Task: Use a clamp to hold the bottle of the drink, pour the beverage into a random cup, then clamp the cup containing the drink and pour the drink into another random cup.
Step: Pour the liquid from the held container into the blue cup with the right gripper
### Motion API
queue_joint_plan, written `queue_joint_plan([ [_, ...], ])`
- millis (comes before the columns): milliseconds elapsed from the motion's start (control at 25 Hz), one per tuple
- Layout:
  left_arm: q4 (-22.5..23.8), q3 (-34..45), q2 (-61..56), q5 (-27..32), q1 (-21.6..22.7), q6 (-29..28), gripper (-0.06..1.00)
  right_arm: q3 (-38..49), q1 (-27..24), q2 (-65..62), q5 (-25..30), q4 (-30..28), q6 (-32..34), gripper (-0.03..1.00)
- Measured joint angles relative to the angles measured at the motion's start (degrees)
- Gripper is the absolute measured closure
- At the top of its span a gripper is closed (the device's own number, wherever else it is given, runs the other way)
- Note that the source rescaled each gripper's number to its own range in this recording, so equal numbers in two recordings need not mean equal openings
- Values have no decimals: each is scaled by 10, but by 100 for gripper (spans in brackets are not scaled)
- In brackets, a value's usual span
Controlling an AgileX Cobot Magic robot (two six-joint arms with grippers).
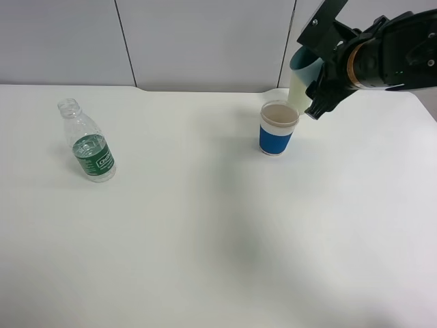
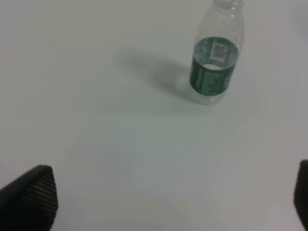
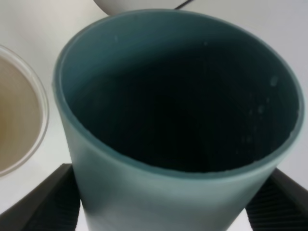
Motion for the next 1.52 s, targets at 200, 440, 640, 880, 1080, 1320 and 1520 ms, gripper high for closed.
queue_joint_plan([
  [200,0,0,0,0,0,0,-6,-1,1,2,12,-13,-1,95],
  [440,0,0,0,0,0,0,-6,-2,1,2,45,-25,-9,95],
  [640,0,0,0,0,0,0,-6,-2,1,2,47,-26,-43,95],
  [880,0,0,0,0,0,0,-6,-2,1,2,47,-26,-88,95],
  [1080,0,0,0,0,0,0,-6,-2,1,2,48,-27,-111,95],
  [1320,0,0,0,2,0,0,-6,-2,1,2,48,-28,-141,95],
  [1520,0,0,0,2,0,0,-6,-2,1,2,49,-33,-169,95],
])
